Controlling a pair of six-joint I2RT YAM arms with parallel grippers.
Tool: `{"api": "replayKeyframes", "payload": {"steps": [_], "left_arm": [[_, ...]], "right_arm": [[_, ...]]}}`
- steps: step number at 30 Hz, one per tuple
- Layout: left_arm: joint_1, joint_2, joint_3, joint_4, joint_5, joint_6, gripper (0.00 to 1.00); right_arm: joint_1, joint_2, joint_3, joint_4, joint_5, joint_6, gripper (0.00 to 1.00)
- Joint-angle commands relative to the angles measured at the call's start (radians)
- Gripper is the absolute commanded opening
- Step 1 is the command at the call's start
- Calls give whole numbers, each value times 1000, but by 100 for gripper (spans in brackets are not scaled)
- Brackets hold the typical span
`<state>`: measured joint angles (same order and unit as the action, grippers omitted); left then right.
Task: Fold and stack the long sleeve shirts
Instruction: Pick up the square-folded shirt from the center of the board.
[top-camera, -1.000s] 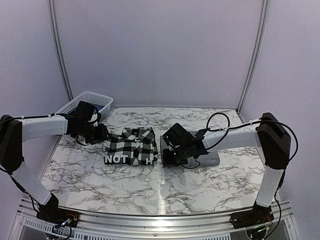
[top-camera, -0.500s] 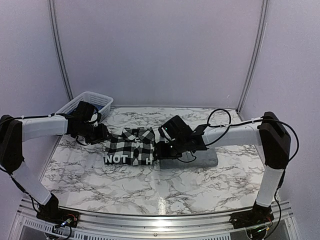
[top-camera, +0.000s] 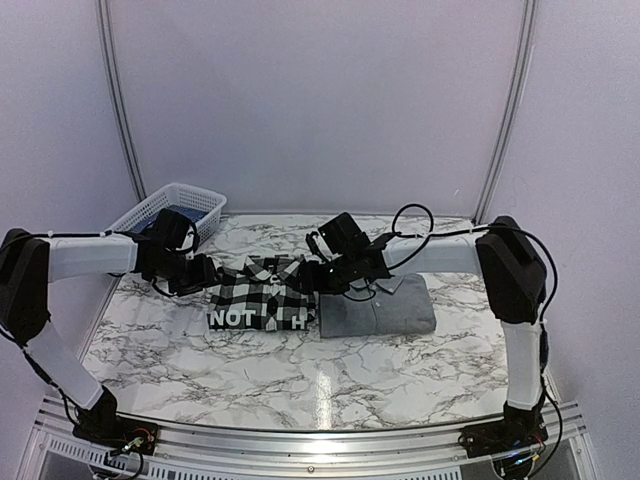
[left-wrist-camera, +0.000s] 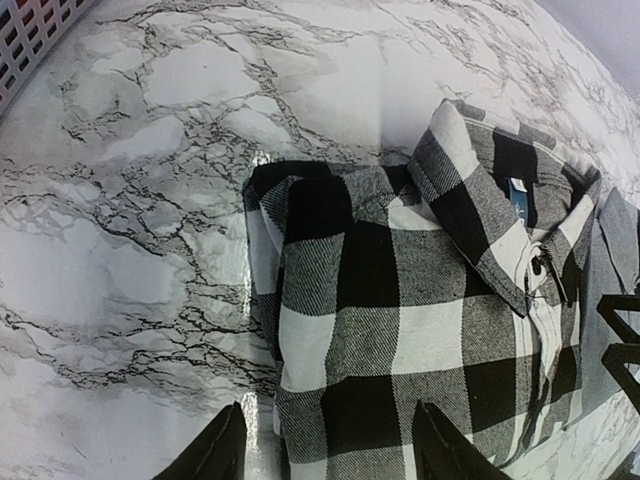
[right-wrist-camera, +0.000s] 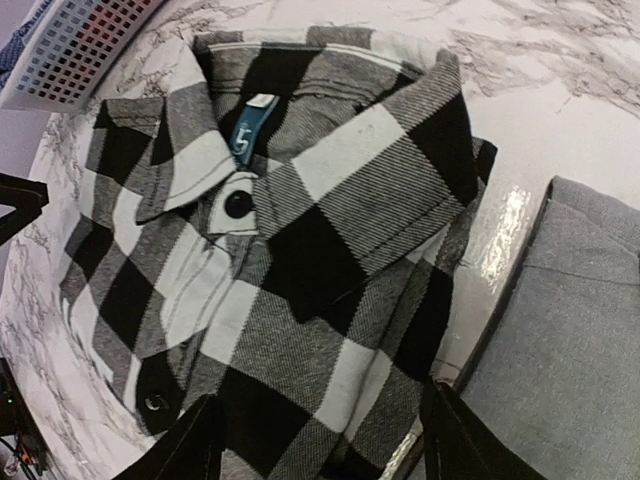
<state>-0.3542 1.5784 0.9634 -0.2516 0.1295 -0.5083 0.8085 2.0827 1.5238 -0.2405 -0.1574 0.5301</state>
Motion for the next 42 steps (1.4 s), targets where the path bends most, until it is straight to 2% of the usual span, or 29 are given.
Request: {"api": "replayKeyframes", "payload": {"steps": [1, 6, 13, 20, 24, 26, 30, 35, 38, 42], "left_arm": [[8, 43, -6, 0, -12, -1, 60], [6, 87, -6, 10, -14, -2, 65], [7, 152, -16, 61, 21, -34, 66], [3, 194, -45, 134, 76, -85, 61], [-9, 212, -46, 151, 84, -101, 55], [-14, 220, -43, 156, 85, -111, 48], [-23, 221, -35, 156, 93, -123, 19], [-25, 198, -17, 156, 119, -129, 1], [-27, 182, -5, 156, 137, -138, 0], [-39, 137, 10, 153, 149, -148, 0]], "right_arm": [[-7, 41, 21, 19, -37, -14, 64], [-16, 65, -5, 52, -42, 5, 70], [-21, 104, -16, 87, -50, 25, 72], [-5, 146, -16, 126, -81, 65, 69], [-3, 162, 0, 131, -83, 77, 66], [-4, 170, 11, 130, -83, 79, 61], [-4, 174, 40, 111, -74, 79, 45], [7, 187, 135, 37, -44, 48, 18], [13, 189, 186, -9, -25, 32, 2], [14, 162, 224, -64, 14, 6, 0]]}}
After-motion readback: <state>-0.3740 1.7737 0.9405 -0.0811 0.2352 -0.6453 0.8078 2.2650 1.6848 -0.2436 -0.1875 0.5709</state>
